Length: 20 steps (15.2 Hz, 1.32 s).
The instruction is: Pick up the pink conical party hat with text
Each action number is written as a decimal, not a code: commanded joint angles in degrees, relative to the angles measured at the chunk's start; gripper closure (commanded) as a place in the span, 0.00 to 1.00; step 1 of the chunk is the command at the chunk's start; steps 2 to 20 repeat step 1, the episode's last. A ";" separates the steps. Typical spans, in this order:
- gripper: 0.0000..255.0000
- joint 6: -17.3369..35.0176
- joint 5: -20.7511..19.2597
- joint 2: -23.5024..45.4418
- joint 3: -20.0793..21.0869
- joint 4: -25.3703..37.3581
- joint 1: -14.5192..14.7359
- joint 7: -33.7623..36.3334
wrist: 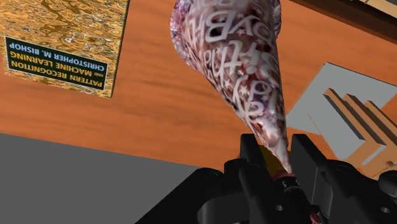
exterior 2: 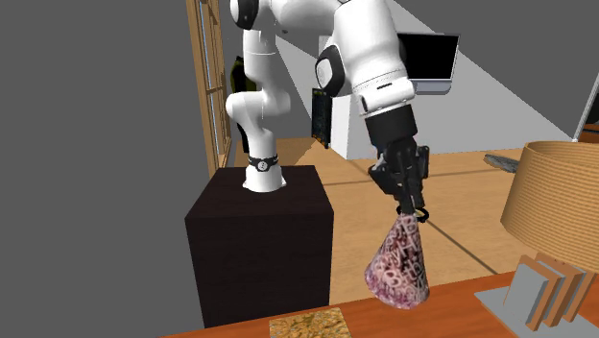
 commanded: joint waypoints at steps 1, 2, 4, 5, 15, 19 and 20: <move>1.00 -0.43 -0.03 -0.30 -0.01 0.14 -0.01 0.09; 1.00 -0.43 -0.03 -0.30 -0.01 0.14 -0.01 0.09; 1.00 -0.43 -0.03 -0.30 -0.01 0.14 -0.01 0.09; 1.00 -0.43 -0.03 -0.30 -0.01 0.14 -0.01 0.09; 1.00 -0.43 -0.03 -0.30 -0.01 0.14 -0.01 0.09; 1.00 -0.43 -0.03 -0.30 -0.01 0.14 -0.01 0.09; 1.00 -0.43 -0.03 -0.30 -0.01 0.14 -0.01 0.09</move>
